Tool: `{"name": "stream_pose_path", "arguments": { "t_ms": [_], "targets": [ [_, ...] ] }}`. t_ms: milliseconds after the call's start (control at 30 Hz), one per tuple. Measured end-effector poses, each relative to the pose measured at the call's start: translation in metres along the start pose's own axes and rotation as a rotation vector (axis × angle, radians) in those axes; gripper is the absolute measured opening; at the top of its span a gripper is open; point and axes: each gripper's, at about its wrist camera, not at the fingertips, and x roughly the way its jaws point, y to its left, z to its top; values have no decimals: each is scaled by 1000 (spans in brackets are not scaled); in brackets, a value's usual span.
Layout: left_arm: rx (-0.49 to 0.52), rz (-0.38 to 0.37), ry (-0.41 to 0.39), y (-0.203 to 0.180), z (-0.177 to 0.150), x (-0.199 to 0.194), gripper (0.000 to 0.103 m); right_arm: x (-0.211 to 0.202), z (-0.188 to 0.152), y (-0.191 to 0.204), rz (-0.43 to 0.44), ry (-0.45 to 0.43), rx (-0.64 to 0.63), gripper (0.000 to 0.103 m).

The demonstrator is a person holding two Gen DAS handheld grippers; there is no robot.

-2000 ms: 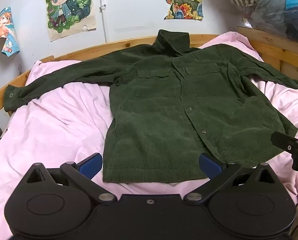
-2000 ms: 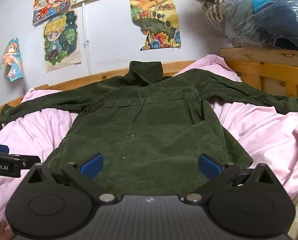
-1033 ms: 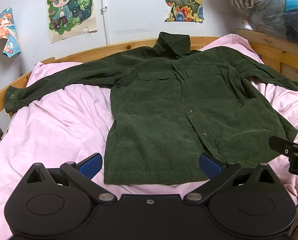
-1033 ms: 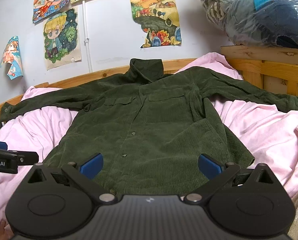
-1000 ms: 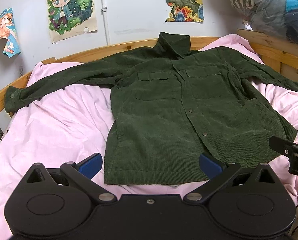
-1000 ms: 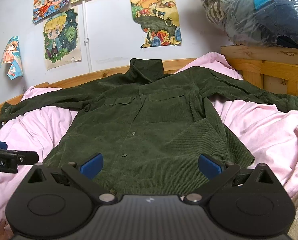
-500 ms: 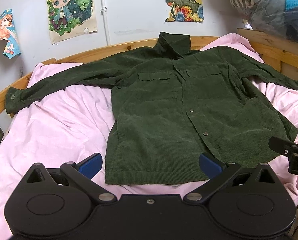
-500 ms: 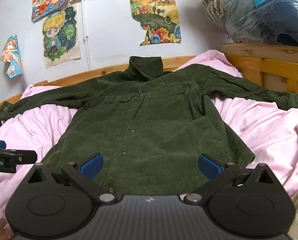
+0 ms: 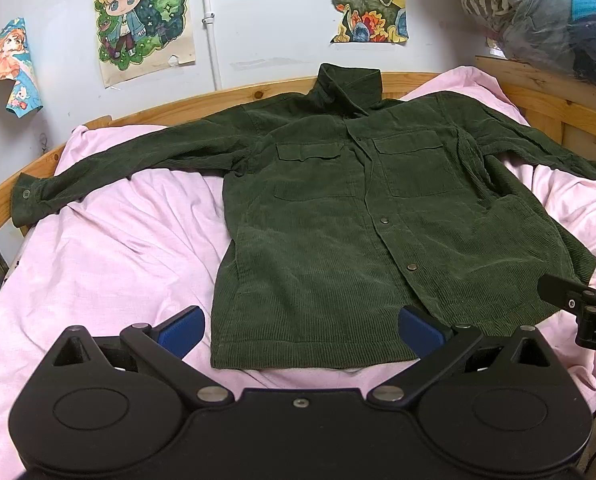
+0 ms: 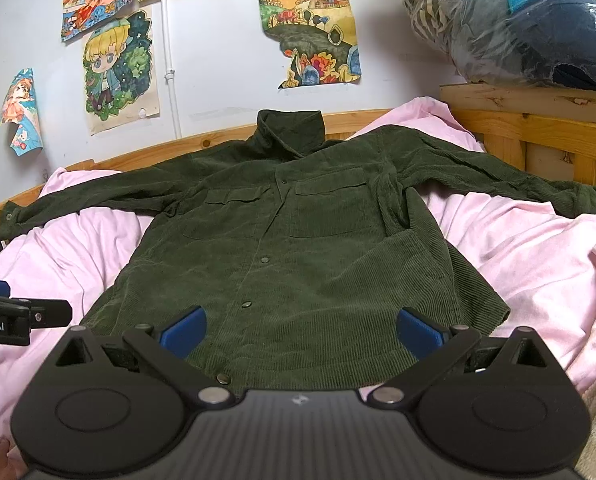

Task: Fold large clothes

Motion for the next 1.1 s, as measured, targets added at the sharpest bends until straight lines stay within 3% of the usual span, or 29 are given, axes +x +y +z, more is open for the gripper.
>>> {"name": "stream_pose_path", "arguments": {
  "t_ms": [1100],
  "targets": [
    [5, -8, 9, 0, 0, 4, 102, 1, 1, -5, -9, -8, 6, 103]
  ]
}}
